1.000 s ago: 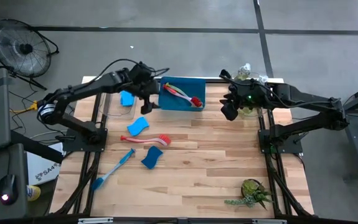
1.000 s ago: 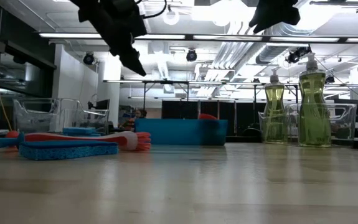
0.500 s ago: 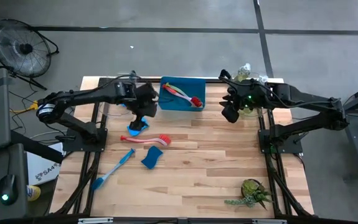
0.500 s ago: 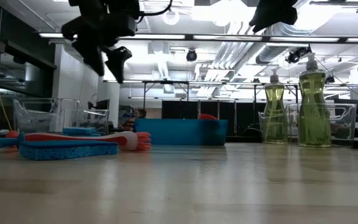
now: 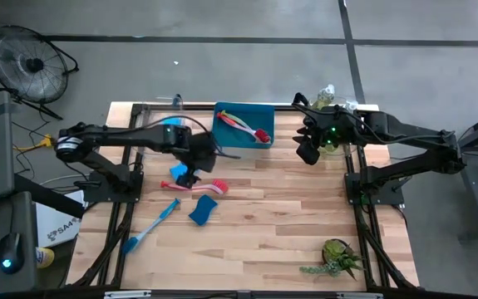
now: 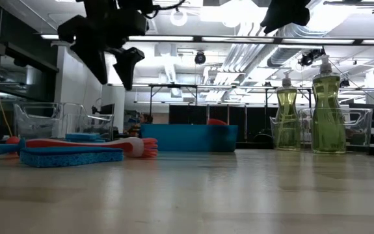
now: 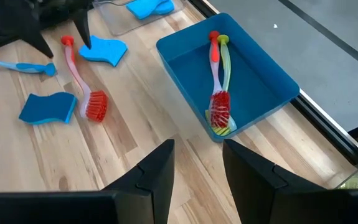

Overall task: Pick & Place Kitchen Sink Supplies
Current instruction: Put the red dish brush into the blue bin

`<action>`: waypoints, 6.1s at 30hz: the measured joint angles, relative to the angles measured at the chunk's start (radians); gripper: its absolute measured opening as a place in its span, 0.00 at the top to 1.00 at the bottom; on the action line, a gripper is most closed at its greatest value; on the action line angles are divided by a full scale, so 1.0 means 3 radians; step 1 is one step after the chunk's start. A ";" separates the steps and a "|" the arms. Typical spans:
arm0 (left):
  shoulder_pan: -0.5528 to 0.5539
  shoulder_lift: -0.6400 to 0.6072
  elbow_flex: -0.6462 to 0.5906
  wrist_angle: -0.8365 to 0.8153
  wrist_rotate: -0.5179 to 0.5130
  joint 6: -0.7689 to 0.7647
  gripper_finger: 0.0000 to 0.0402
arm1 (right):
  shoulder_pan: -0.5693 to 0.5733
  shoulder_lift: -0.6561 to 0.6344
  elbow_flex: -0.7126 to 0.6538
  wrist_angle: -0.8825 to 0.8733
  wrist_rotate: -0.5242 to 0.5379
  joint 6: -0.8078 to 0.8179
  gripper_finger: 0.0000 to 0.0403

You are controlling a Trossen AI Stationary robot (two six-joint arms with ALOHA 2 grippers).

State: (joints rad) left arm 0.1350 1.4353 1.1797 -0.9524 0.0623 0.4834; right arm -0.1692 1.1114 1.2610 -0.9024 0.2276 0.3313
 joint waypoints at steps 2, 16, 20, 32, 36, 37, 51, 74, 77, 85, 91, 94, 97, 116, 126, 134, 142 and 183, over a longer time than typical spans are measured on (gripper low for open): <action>-0.0069 0.0083 -0.0003 0.0021 -0.0058 -0.0087 0.17 | 0.0000 0.0000 0.0000 0.0000 -0.0001 0.0000 0.68; -0.0172 0.0333 -0.0374 0.0447 -0.0278 -0.0671 0.17 | 0.0000 0.0000 0.0000 0.0000 -0.0111 -0.0062 0.68; -0.0173 0.0333 -0.0593 0.0639 -0.0226 -0.0726 0.17 | 0.0000 0.0000 0.0000 0.0000 -0.0128 -0.0060 0.68; -0.0222 0.0361 -0.0899 0.1166 -0.0178 -0.0882 0.17 | 0.0000 0.0000 0.0000 -0.0001 -0.0134 -0.0058 0.68; -0.0244 0.0361 -0.0973 0.1222 -0.0177 -0.0910 0.17 | 0.0000 0.0000 0.0000 -0.0001 -0.0127 -0.0056 0.68; -0.0258 0.0360 -0.0995 0.1244 -0.0168 -0.0932 0.17 | 0.0000 0.0000 0.0000 -0.0001 -0.0125 -0.0053 0.68; -0.0285 0.0360 -0.1147 0.1598 -0.0264 -0.1160 0.17 | 0.0000 0.0000 0.0000 -0.0006 -0.0123 -0.0057 0.68; -0.0307 0.0601 -0.1146 0.1782 -0.0289 -0.1130 0.25 | -0.0001 0.0000 0.0000 -0.0053 -0.0161 0.0003 0.68; -0.0307 0.0601 -0.1146 0.1771 -0.0258 -0.1131 0.34 | -0.0001 0.0000 0.0000 -0.0055 -0.0163 0.0005 0.68; -0.0307 0.0601 -0.1146 0.1769 -0.0168 -0.1137 0.55 | -0.0001 0.0000 0.0000 -0.0055 -0.0161 0.0015 0.68; -0.0306 0.0601 -0.1146 0.1767 -0.0166 -0.1159 0.69 | 0.0000 0.0000 0.0000 -0.0054 -0.0161 0.0015 0.68; -0.0306 0.0601 -0.1146 0.1764 -0.0165 -0.1161 0.77 | -0.0001 0.0000 0.0000 -0.0053 -0.0161 0.0015 0.68; -0.0306 0.0601 -0.1146 0.1765 -0.0154 -0.1166 0.84 | 0.0000 0.0000 0.0000 -0.0053 -0.0161 0.0015 0.68; -0.0298 0.0525 -0.0735 0.1331 -0.0137 -0.0963 0.85 | -0.0001 0.0000 0.0000 -0.0054 -0.0173 -0.0061 0.68; -0.0270 0.0524 0.0250 0.0717 -0.0489 -0.0309 0.85 | 0.0000 0.0000 0.0000 -0.0053 -0.0173 -0.0059 0.68; 0.0150 0.0523 0.0851 0.0596 -0.0543 0.0140 0.85 | 0.0000 0.0000 0.0000 -0.0050 -0.0192 0.0025 0.68; 0.0632 0.0523 0.0996 0.0656 -0.0454 0.0403 0.85 | -0.0001 0.0000 0.0000 -0.0046 -0.0210 0.0094 0.68; 0.1209 0.1744 0.2314 0.0295 0.0212 0.1648 0.85 | -0.0003 0.0001 0.0000 0.0134 -0.0194 0.0395 0.68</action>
State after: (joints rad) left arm 0.4976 1.9585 1.8740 -0.8640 0.1259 0.9777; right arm -0.1699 1.1118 1.2610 -0.8623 0.1694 0.4500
